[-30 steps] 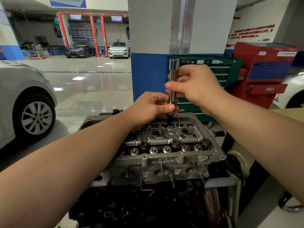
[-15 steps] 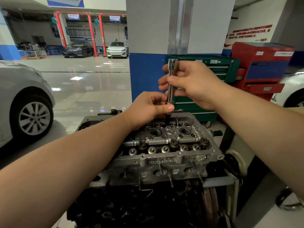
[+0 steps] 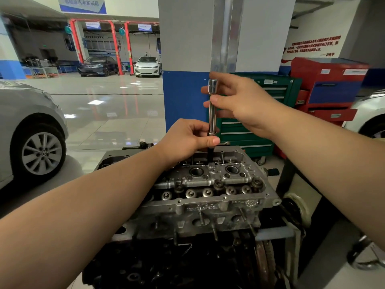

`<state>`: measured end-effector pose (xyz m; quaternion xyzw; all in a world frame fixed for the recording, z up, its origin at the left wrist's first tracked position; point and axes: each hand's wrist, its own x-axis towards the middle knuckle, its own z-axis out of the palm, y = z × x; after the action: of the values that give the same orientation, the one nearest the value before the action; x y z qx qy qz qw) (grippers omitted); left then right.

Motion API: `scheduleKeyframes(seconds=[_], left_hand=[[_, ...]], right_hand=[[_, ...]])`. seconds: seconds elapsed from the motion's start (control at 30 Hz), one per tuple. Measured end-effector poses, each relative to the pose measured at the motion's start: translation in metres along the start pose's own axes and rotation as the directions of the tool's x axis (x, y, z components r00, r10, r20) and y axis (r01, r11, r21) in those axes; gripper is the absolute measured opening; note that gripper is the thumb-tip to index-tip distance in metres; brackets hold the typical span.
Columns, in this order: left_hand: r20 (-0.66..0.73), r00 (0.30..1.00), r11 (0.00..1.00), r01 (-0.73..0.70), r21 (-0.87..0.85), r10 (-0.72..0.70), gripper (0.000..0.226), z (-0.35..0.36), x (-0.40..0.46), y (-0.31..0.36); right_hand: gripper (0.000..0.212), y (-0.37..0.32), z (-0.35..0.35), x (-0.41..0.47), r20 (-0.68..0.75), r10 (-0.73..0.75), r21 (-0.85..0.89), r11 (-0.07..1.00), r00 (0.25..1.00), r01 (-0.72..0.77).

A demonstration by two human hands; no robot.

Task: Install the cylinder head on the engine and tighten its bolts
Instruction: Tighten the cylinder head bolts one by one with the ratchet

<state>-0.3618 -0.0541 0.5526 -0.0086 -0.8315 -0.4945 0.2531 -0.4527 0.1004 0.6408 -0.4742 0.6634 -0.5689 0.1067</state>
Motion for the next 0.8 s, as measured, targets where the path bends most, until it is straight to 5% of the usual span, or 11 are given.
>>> scheduleKeyframes(seconds=[0.1, 0.23, 0.33, 0.47, 0.6, 0.73, 0.8], left_hand=[[0.07, 0.997, 0.999, -0.013, -0.032, 0.015, 0.022, -0.002, -0.002, 0.001], [0.201, 0.979, 0.918, 0.104, -0.383, -0.027, 0.041, 0.001, -0.004, 0.004], [0.166, 0.986, 0.891, 0.102, -0.443, -0.031, 0.037, 0.007, -0.002, 0.014], [0.0, 0.994, 0.916, 0.104, -0.386, -0.113, 0.007, 0.025, 0.006, 0.032], [-0.071, 0.956, 0.868, 0.225, -0.442, -0.284, 0.031, 0.043, 0.021, 0.049], [0.218, 0.939, 0.869, 0.332, -0.368, -0.266, 0.053, 0.032, 0.03, 0.053], [0.167, 0.947, 0.885, 0.317, -0.343, -0.274, 0.045, 0.03, 0.033, 0.057]], right_hand=[[0.038, -0.006, -0.004, 0.002, 0.056, -0.045, -0.06, 0.997, 0.997, 0.048], [0.035, -0.009, 0.0, 0.006, -0.159, -0.069, -0.281, 0.959, 0.985, 0.022], [0.049, -0.013, 0.008, 0.007, -0.24, -0.107, -0.464, 0.885, 0.965, -0.017], [0.047, -0.037, 0.0, 0.01, 0.027, -0.171, -0.798, 0.589, 0.985, 0.124], [0.034, -0.077, -0.026, 0.019, 0.426, -0.026, -0.817, 0.418, 0.904, 0.397], [0.018, -0.085, -0.036, 0.028, 0.487, 0.066, -0.841, 0.302, 0.871, 0.448], [0.021, -0.079, -0.034, 0.03, 0.439, 0.063, -0.881, 0.227, 0.896, 0.416]])
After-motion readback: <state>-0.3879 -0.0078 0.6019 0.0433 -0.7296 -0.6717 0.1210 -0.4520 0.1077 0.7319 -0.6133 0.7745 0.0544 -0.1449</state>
